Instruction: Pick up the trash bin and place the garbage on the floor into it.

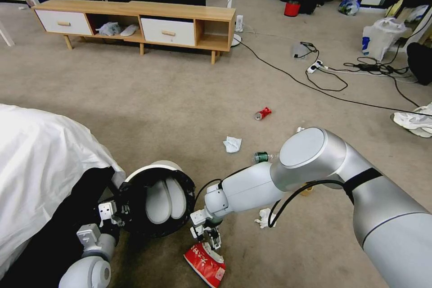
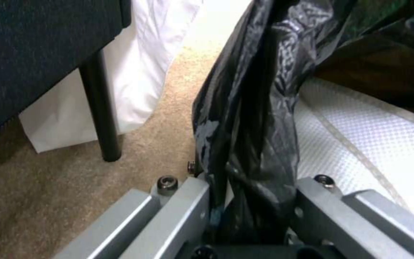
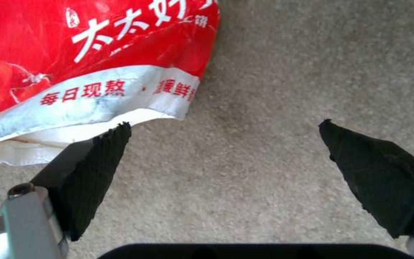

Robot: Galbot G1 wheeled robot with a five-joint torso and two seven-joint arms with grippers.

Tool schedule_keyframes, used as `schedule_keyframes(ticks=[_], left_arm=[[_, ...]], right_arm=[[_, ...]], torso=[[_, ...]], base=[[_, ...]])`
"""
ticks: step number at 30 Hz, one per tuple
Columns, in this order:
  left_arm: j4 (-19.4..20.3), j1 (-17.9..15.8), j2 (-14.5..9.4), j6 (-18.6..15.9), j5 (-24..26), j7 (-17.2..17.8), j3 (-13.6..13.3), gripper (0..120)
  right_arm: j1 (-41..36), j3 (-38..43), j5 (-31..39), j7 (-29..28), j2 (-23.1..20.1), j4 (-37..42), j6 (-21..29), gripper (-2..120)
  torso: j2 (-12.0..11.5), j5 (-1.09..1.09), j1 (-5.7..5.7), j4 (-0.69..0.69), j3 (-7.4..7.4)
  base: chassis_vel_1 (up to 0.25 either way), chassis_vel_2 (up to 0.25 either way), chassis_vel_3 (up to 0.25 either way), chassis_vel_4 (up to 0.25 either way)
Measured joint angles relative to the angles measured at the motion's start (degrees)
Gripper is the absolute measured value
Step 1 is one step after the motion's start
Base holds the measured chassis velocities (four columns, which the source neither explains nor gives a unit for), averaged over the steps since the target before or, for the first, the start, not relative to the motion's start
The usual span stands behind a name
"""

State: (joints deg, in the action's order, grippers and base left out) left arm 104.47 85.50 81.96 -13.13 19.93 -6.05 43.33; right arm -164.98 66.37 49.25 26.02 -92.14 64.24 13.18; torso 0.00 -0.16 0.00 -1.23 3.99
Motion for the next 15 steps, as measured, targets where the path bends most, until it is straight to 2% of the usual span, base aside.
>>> schedule_keyframes(ticks=[15], left_arm=[[-0.13, -0.03, 0.49, 0.14, -0.34, 0.01, -0.03, 0]], right_arm=[[-0.23, 0.69, -0.74, 0.0, 0.0, -1.04, -0.87, 100]], torso=[[0.0, 0.0, 0.0, 0.0, 0.0]], base=[[0.0, 0.0, 0.0, 0.0]])
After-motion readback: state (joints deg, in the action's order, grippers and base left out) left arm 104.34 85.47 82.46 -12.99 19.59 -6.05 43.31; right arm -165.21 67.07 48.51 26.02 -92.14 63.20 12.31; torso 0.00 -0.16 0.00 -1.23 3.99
